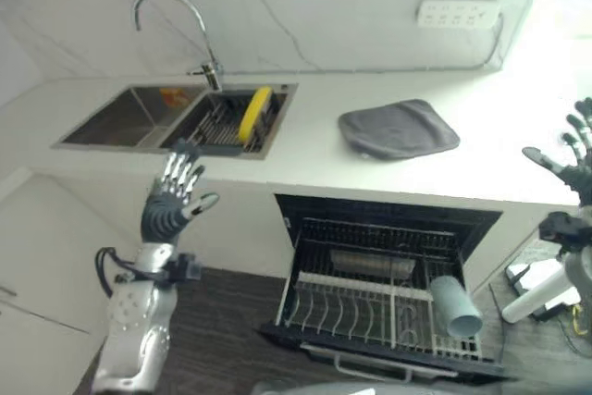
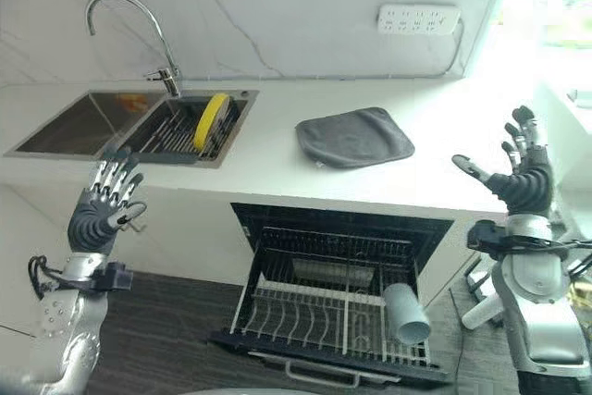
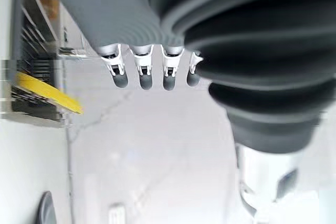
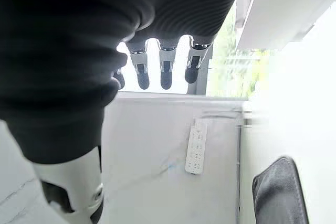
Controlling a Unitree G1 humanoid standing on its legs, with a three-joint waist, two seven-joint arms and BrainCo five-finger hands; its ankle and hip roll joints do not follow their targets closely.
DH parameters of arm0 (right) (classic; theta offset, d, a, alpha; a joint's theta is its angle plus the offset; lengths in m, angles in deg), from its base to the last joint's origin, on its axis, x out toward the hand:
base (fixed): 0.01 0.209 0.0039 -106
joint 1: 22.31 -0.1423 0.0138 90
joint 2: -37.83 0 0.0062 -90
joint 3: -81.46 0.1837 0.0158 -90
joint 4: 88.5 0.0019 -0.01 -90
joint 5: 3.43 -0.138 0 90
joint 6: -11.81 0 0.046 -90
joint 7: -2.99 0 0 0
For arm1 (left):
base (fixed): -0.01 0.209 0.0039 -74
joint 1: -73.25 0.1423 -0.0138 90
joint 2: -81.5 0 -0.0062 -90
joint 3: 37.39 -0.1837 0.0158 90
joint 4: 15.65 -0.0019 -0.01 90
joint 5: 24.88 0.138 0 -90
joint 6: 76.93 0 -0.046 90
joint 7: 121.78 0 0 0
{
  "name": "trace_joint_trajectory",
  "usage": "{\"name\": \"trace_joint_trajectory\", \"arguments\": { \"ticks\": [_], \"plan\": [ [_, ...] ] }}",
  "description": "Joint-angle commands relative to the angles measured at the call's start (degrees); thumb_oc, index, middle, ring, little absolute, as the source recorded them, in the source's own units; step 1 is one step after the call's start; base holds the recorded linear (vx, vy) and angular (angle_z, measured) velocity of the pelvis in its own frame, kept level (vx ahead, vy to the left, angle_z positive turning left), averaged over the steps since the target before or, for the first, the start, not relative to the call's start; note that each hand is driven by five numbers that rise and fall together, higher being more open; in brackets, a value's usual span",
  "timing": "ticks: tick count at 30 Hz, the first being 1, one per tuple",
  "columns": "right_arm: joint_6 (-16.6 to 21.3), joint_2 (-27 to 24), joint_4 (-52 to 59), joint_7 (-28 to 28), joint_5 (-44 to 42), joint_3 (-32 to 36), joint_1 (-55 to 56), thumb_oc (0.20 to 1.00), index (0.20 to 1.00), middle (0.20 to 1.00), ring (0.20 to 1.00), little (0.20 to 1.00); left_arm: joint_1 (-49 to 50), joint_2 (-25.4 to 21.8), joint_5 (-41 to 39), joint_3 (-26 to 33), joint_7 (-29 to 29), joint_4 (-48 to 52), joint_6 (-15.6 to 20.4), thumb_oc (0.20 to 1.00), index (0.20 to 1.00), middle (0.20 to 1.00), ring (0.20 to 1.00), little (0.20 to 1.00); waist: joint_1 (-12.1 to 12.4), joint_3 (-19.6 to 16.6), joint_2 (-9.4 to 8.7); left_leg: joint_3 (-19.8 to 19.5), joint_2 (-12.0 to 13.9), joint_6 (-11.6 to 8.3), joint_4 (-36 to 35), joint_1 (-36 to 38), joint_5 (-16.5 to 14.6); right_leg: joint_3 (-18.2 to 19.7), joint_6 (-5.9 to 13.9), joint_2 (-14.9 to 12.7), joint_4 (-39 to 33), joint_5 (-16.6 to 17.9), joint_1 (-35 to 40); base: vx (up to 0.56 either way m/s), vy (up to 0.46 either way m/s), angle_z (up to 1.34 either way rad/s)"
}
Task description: Place the dishes in the dishwasher.
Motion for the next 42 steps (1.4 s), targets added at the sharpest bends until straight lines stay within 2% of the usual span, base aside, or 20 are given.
{"name": "trace_joint_trajectory", "arguments": {
  "ticks": [1, 3, 5, 6, 8, 9, 10, 11, 13, 15, 20, 22, 23, 25, 28, 31, 32, 36, 39, 42],
  "plan": [
    [3.80, 0.54, 0.02, 0.48, 1.38, -0.27, -5.61, 1.000, 1.000, 1.000, 1.000, 1.000, -1.31, -5.42, -0.97, 2.96, -1.45, 6.49, 2.86, 1.000, 1.000, 1.000, 1.000, 1.000, 1.06, 3.98, -3.56, -1.88, -3.62, 1.26, 0.40, 6.74, -6.79, -0.21, 0.03, -4.17, -13.00, 13.49, 2.49, -0.14, 0.688, 0.16],
    [3.76, 2.29, 1.50, 1.01, 0.31, 0.74, -3.51, 1.000, 1.000, 1.000, 1.000, 1.000, -1.78, -6.21, -2.27, 3.26, -3.29, 6.82, 0.54, 1.000, 1.000, 1.000, 1.000, 1.000, 0.82, 4.49, -4.10, -1.50, -7.18, 2.77, 3.90, 5.69, -9.52, -1.26, -0.27, -6.35, -12.65, 16.51, 1.64, -0.12, 0.617, -0.01],
    [3.29, 3.82, 2.32, 1.51, 1.75, 0.80, -1.85, 1.000, 1.000, 1.000, 1.000, 1.000, -0.92, -6.90, -3.58, 3.89, -4.42, 6.77, -0.60, 1.000, 1.000, 1.000, 1.000, 1.000, 0.76, 4.42, -4.14, -1.17, -8.62, 3.37, 2.21, 6.23, -8.53, -2.10, -0.33, -5.22, -10.37, 17.73, 0.17, -0.12, 0.440, 0.05],
    [3.45, 3.74, 2.46, 1.34, 1.53, 0.78, -1.42, 1.000, 1.000, 1.000, 1.000, 1.000, -0.02, -7.35, -4.97, 4.66, -5.01, 6.87, -1.02, 1.000, 1.000, 1.000, 1.000, 1.000, 1.02, 4.24, -3.91, -0.44, -8.79, 3.69, 0.04, 6.88, -7.38, -3.71, -0.36, -3.46, -8.10, 16.70, -0.47, -0.19, 0.404, -0.09],
    [4.85, 3.55, 1.43, 1.10, -1.04, 0.06, -3.36, 1.000, 1.000, 1.000, 1.000, 1.000, 1.18, -7.48, -6.55, 5.64, -5.48, 6.69, -0.75, 1.000, 1.000, 1.000, 1.000, 1.000, 2.22, 3.99, -2.73, 2.24, -8.50, 4.49, -6.06, 8.67, -4.38, -7.95, -1.17, 2.70, -0.19, 11.39, -0.62, -0.23, 0.385, -0.32],
    [5.21, 3.27, 1.17, 0.48, -0.83, -0.49, -4.21, 1.000, 1.000, 1.000, 1.000, 1.000, 0.98, -7.67, -6.24, 5.48, -4.72, 6.76, -0.69, 1.000, 1.000, 1.000, 1.000, 1.000, 2.38, 3.86, -2.66, 2.25, -8.95, 5.14, -7.25, 8.69, -3.23, -7.97, -2.31, 5.52, 2.16, 9.19, -0.44, -0.22, 0.340, -0.66],
    [5.28, 2.61, 1.65, -0.60, -1.09, -1.06, -4.50, 1.000, 1.000, 1.000, 1.000, 1.000, 0.53, -7.72, -5.20, 4.23, -3.33, 6.69, -0.60, 1.000, 1.000, 1.000, 1.000, 1.000, 2.12, 3.57, -2.61, 1.62, -9.74, 6.35, -8.00, 8.83, -2.80, -6.88, -3.71, 11.22, 6.84, 4.26, 0.23, -0.19, 0.256, -0.78],
    [5.51, 2.71, 1.88, -0.89, -1.17, -1.33, -4.35, 1.000, 1.000, 1.000, 1.000, 1.000, 0.10, -7.02, -4.08, 3.17, -2.68, 6.76, -0.76, 1.000, 1.000, 1.000, 1.000, 1.000, 1.90, 3.16, -2.99, 1.11, -10.42, 6.95, -7.86, 8.18, -2.30, -5.75, -4.39, 13.61, 7.23, 3.14, 0.40, -0.15, 0.165, -0.51],
    [5.59, 3.24, 2.19, -1.61, -0.71, -1.99, -4.11, 1.000, 1.000, 1.000, 1.000, 1.000, -0.70, -6.35, -2.90, 1.65, -1.92, 6.78, -1.03, 1.000, 1.000, 1.000, 1.000, 1.000, 1.93, 2.42, -3.54, 0.58, -11.47, 7.67, -8.31, 7.70, -1.87, -5.12, -5.06, 16.30, 6.81, 1.59, 1.14, -0.09, -0.001, -0.12],
    [6.49, 4.09, 2.32, -2.77, 0.06, -2.41, -3.03, 1.000, 1.000, 1.000, 1.000, 1.000, -2.39, -5.67, -2.10, 0.29, -1.43, 6.95, -2.02, 1.000, 1.000, 1.000, 1.000, 1.000, 2.13, 1.22, -4.29, 0.05, -13.03, 7.92, -9.40, 7.02, -0.80, -5.10, -6.13, 17.68, 0.88, 0.68, 3.47, -0.07, -0.108, 0.01],
    [7.18, 4.49, 1.29, -2.35, -0.92, -1.48, -1.40, 1.000, 1.000, 1.000, 1.000, 1.000, -2.70, -5.97, -5.20, 0.75, -2.79, 6.09, -3.45, 1.000, 1.000, 1.000, 1.000, 1.000, 1.23, 0.35, -3.28, 0.80, -13.08, 6.82, -8.64, 7.02, -0.20, -4.88, -7.40, 18.24, -3.05, -0.41, 4.90, -0.02, -0.130, 0.06],
    [7.35, 4.70, 1.09, -1.90, -0.49, -0.74, -0.55, 1.000, 1.000, 1.000, 1.000, 1.000, -2.60, -5.36, -6.01, 0.74, -3.49, 6.41, -3.86, 1.000, 1.000, 1.000, 1.000, 1.000, 0.91, 0.65, -2.87, 1.85, -12.75, 5.35, -3.48, 5.61, -0.51, -5.02, -8.71, 18.37, -4.28, -2.20, 5.78, -0.03, -0.073, -0.01],
    [7.25, 4.46, 1.06, -2.29, 0.05, -0.17, 0.14, 1.000, 1.000, 1.000, 1.000, 1.000, -1.91, -4.04, -6.43, 0.20, -3.85, 7.31, -4.11, 1.000, 1.000, 1.000, 1.000, 1.000, 1.01, 1.88, -2.84, 1.53, -10.78, 1.58, 5.05, 1.55, 4.19, -4.98, -9.67, 17.53, -5.39, -2.29, 6.87, -0.05, -0.022, 0.07],
    [6.31, 3.67, 0.98, -2.53, -0.45, 0.29, -0.34, 1.000, 1.000, 1.000, 1.000, 1.000, -1.42, -3.64, -7.29, 0.27, -4.40, 8.23, -4.75, 1.000, 1.000, 1.000, 1.000, 1.000, 0.95, 2.18, -3.59, 2.76, -7.54, 0.48, 6.74, -0.18, 4.55, -5.68, -9.51, 15.88, -6.92, -1.10, 7.49, -0.05, 0.095, 0.22],
    [6.13, 2.13, -0.19, -1.17, -0.95, -0.31, -2.31, 1.000, 1.000, 1.000, 1.000, 1.000, -0.83, -3.53, -7.77, 0.28, -3.55, 8.91, -3.20, 1.000, 1.000, 1.000, 1.000, 1.000, 0.91, 1.65, -3.98, 3.59, -2.89, 0.48, 0.17, 1.11, 5.34, -4.10, -8.84, 14.65, -10.17, 0.77, 7.94, 0.00, 0.304, 0.20],
    [6.81, 1.01, -0.50, 0.15, -0.54, -0.21, -2.18, 1.000, 1.000, 1.000, 1.000, 1.000, -0.82, -3.22, -8.30, 0.93, -2.44, 8.43, -2.49, 1.000, 1.000, 1.000, 1.000, 1.000, 0.73, 0.32, -3.56, 1.80, -0.76, 0.01, -9.47, 2.85, 6.57, -1.90, -8.24, 13.91, -11.27, 0.63, 7.84, 0.06, 0.419, -0.21],
    [6.78, 0.58, -0.58, 0.16, -0.68, 0.18, -2.17, 1.000, 1.000, 1.000, 1.000, 1.000, -0.90, -3.05, -8.66, 0.99, -2.66, 8.18, -2.40, 1.000, 1.000, 1.000, 1.000, 1.000, 0.80, 0.09, -3.42, 1.17, -0.39, -0.30, -10.25, 2.70, 6.63, -1.68, -8.04, 13.47, -11.40, 0.55, 7.87, 0.05, 0.443, -0.29],
    [7.49, 0.75, -1.15, -0.25, -1.30, 1.08, -2.29, 1.000, 1.000, 1.000, 1.000, 1.000, -1.65, -2.56, -7.08, -0.23, -3.90, 6.39, -0.84, 1.000, 1.000, 1.000, 1.000, 1.000, 0.40, -0.49, -2.56, 0.61, -1.63, 0.05, -10.31, 2.75, 4.74, -2.79, -5.70, 10.24, -10.57, 0.81, 7.26, 0.04, 0.486, -0.15],
    [8.27, 3.01, 0.32, 0.03, -3.20, 1.40, -0.89, 1.000, 1.000, 1.000, 1.000, 1.000, -2.70, -3.10, -6.69, 1.01, -5.20, 6.68, -2.06, 1.000, 1.000, 1.000, 1.000, 1.000, 0.57, -0.33, -2.99, -0.46, -5.01, 2.41, -10.31, 3.90, 2.72, -3.10, -3.13, 6.49, -7.41, 3.58, 5.65, 0.05, 0.457, 0.04],
    [8.83, 4.56, 0.78, 0.33, -4.13, 1.49, -0.03, 1.000, 1.000, 1.000, 1.000, 1.000, -2.87, -3.89, -6.79, 1.84, -5.85, 7.00, -2.95, 1.000, 1.000, 1.000, 1.000, 1.000, 0.94, -0.23, -3.40, -0.79, -6.58, 3.63, -10.31, 4.20, 1.97, -3.39, -2.56, 4.89, -5.44, 5.10, 4.60, 0.02, 0.337, 0.15]
  ]
}}
